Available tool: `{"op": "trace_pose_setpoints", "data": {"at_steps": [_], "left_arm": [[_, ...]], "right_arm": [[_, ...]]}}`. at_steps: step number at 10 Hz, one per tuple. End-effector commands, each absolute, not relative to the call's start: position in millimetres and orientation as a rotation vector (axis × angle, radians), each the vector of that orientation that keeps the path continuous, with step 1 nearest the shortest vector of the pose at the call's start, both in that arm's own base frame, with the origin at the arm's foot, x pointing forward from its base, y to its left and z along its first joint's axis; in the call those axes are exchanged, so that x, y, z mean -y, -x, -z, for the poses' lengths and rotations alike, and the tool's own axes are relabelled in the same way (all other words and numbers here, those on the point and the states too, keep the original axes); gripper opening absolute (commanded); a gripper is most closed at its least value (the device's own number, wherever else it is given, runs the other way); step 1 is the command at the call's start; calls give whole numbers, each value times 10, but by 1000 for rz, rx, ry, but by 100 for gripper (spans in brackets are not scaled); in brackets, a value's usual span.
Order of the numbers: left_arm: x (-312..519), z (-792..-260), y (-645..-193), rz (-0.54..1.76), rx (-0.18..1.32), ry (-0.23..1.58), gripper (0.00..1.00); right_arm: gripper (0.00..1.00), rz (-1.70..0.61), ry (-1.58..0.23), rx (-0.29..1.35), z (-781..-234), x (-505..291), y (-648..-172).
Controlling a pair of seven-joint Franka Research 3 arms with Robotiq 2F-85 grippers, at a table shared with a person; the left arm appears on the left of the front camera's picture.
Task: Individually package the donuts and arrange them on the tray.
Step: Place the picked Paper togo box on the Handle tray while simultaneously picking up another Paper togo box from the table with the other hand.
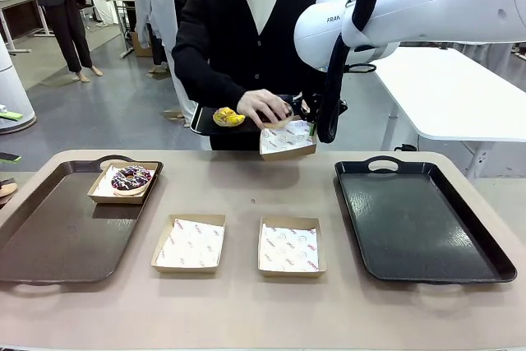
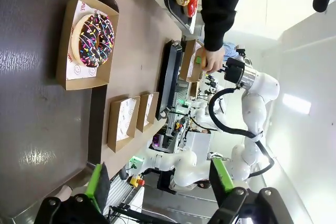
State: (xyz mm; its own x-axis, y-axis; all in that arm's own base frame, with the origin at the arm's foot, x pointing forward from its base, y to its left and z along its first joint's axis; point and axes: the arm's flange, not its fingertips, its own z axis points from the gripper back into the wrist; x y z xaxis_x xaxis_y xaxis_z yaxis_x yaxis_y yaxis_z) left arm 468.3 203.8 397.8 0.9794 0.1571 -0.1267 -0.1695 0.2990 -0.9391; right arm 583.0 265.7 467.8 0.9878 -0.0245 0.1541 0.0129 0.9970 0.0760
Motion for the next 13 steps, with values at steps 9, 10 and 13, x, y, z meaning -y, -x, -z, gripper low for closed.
{"op": "trace_pose_setpoints", "data": {"at_steps": [9,10,13], "left_arm": [[-2053,-3990,-4672,-197,-10,1257,100],[-2053,-3990,-4672,-197,-10,1257,100],[-2053,-3990,-4672,-197,-10,1257,100]], "right_arm": [[0,23,-74,159,-4692,-2634,-5834],[0,23,-74,159,-4692,-2634,-5834],[0,23,-74,159,-4692,-2634,-5834]]}}
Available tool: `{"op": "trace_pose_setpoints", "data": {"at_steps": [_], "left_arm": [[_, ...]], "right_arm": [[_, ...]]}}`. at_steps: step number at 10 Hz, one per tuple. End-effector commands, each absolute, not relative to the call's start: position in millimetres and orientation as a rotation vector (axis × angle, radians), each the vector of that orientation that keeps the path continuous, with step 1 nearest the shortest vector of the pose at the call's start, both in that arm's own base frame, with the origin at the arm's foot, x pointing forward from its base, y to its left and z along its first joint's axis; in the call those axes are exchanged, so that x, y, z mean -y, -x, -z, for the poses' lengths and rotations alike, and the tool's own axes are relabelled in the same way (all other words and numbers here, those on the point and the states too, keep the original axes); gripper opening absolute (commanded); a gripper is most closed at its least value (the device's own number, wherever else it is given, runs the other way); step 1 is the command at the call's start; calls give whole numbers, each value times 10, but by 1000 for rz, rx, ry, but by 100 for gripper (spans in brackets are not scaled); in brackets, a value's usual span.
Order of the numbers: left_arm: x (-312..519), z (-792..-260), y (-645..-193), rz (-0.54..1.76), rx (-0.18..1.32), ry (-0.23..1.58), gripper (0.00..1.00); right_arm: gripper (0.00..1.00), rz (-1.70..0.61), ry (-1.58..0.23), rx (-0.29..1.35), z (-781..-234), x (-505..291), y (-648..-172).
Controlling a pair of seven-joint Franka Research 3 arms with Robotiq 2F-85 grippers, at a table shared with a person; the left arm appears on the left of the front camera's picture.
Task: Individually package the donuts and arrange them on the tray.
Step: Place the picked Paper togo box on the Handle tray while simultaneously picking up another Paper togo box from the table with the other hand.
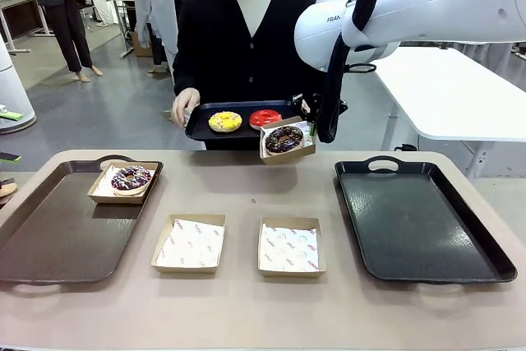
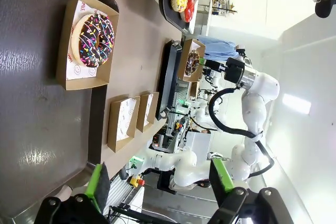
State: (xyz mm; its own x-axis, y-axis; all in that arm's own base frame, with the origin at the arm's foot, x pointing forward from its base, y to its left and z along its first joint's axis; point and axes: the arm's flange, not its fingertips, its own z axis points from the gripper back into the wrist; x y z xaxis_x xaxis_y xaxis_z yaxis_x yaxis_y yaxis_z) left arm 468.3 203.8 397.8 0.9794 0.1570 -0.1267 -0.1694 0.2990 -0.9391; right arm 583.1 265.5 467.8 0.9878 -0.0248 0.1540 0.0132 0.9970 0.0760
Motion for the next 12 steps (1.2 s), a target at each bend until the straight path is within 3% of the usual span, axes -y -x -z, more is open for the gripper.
{"op": "trace_pose_setpoints", "data": {"at_steps": [1,8,12], "left_arm": [[-2053,-3990,-4672,-197,-10,1257,100],[-2038,-3979,-4683,-217,-11,1249,100],[-1500,-4641,-4575,-122,-25,876,100]], "right_arm": [[0,23,-74,159,-4692,-2634,-5834],[1,19,-75,156,-4678,-2655,-5831],[1,-47,-75,163,-5222,-1879,-5340]]}}
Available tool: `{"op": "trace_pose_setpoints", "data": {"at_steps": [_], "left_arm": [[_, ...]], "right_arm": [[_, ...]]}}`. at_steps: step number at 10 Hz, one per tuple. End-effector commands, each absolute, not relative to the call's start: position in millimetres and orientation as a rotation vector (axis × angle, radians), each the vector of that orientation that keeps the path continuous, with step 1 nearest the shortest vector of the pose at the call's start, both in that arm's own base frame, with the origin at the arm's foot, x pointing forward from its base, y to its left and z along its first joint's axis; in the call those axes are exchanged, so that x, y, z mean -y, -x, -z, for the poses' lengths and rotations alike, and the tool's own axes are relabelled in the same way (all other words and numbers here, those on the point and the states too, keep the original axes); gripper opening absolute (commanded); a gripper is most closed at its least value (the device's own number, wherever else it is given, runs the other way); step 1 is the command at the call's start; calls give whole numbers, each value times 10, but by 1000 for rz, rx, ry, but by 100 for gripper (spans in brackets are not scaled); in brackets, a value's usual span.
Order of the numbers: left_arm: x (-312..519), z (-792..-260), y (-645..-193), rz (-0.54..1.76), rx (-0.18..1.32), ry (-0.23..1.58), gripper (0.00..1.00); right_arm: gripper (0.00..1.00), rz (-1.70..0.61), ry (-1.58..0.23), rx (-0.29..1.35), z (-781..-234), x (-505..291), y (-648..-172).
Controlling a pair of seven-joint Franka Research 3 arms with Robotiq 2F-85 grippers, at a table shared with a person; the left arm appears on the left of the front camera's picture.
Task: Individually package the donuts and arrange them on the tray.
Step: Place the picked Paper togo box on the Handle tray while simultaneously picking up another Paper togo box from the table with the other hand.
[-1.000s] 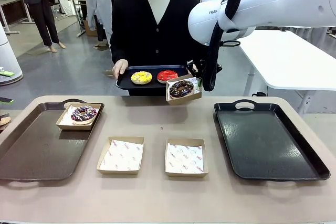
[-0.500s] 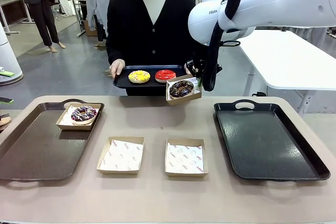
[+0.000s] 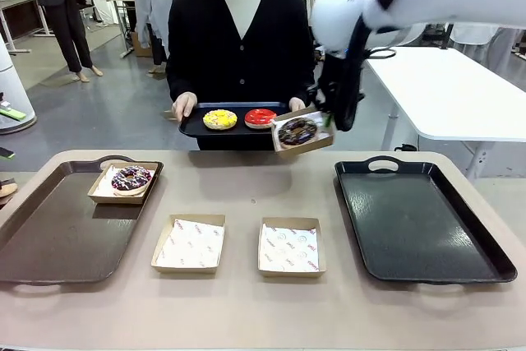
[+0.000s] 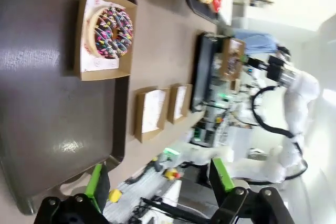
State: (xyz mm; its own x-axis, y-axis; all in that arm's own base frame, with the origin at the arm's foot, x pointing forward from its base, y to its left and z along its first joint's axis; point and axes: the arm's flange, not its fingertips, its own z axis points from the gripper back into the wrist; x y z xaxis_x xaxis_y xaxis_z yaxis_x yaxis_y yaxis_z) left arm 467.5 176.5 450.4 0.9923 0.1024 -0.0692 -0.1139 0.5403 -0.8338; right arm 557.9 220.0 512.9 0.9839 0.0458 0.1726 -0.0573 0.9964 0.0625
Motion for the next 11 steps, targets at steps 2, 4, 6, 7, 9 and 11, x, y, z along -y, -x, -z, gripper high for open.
{"op": "trace_pose_setpoints", "data": {"at_steps": [2,4,6,7,9,11], "left_arm": [[-1036,-4835,-4536,-66,-78,714,100],[-456,-4920,-4441,-5,-113,568,100],[123,-4865,-4304,33,-160,445,100],[429,-4785,-4224,52,-152,368,100],[884,-4586,-4053,85,-157,274,100],[1178,-4359,-3966,90,-166,222,100]], "right_arm": [[1,-12,-90,134,-5335,-1329,-5212],[1,0,-106,120,-5133,-802,-5164],[1,-1,-128,120,-4838,-455,-5251],[1,7,-134,68,-4669,-366,-5367],[1,8,-104,36,-4488,-373,-5514],[1,-2,-68,-6,-4359,-493,-5666]]}}
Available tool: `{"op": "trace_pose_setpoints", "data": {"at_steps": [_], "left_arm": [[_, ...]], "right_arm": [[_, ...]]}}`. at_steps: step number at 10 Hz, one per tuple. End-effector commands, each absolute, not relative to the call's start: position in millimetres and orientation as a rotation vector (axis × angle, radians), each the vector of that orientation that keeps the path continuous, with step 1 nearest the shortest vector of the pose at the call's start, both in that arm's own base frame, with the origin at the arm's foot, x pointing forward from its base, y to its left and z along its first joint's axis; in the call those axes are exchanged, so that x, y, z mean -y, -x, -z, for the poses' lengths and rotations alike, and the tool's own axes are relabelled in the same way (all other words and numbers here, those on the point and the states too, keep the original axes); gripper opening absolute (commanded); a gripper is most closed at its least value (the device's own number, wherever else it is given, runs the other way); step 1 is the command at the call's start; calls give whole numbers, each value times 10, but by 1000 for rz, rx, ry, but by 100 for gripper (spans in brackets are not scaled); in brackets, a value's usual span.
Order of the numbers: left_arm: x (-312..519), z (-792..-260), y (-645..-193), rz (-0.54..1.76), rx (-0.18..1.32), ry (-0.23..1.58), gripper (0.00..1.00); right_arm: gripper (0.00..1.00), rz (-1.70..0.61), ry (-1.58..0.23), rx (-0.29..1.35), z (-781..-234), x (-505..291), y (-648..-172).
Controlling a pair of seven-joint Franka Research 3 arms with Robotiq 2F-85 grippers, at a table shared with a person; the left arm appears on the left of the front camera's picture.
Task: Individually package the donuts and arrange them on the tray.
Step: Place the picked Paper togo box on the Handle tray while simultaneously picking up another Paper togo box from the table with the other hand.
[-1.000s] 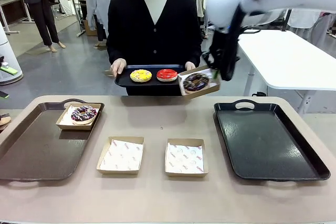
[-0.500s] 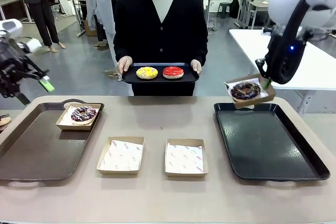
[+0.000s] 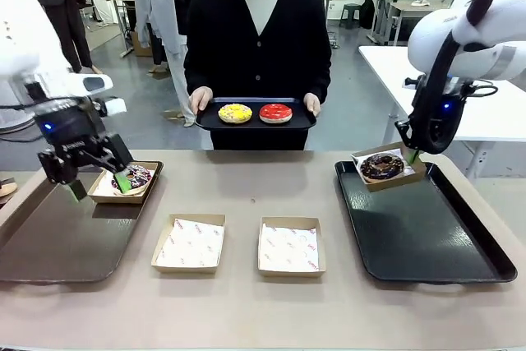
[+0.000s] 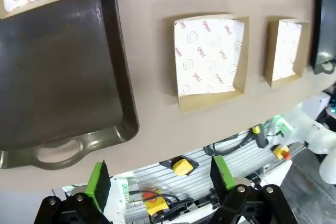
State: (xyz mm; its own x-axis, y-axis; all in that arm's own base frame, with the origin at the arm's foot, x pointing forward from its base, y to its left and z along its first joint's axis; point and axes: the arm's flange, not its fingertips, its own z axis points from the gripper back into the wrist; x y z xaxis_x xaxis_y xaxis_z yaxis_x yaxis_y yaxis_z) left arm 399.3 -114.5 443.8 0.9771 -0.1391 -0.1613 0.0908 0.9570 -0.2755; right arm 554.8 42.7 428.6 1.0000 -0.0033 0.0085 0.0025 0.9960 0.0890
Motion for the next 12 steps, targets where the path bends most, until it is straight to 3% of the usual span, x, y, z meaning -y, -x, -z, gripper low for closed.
{"op": "trace_pose_setpoints", "data": {"at_steps": [1,4,7,10,12], "left_arm": [[1329,-4244,-3931,78,-162,201,100],[1642,-4057,-3893,65,-115,159,100],[1932,-3814,-3931,66,24,66,100],[2043,-3587,-3930,79,47,31,100],[1981,-3756,-3957,99,24,80,100]], "right_arm": [[1,4,-50,-28,-4283,-533,-5743],[1,4,-20,-85,-4114,-628,-5911],[1,-9,-69,-34,-4143,-566,-5761],[1,-9,-69,-34,-4143,-566,-5761],[1,-9,-69,-34,-4143,-566,-5761]]}}
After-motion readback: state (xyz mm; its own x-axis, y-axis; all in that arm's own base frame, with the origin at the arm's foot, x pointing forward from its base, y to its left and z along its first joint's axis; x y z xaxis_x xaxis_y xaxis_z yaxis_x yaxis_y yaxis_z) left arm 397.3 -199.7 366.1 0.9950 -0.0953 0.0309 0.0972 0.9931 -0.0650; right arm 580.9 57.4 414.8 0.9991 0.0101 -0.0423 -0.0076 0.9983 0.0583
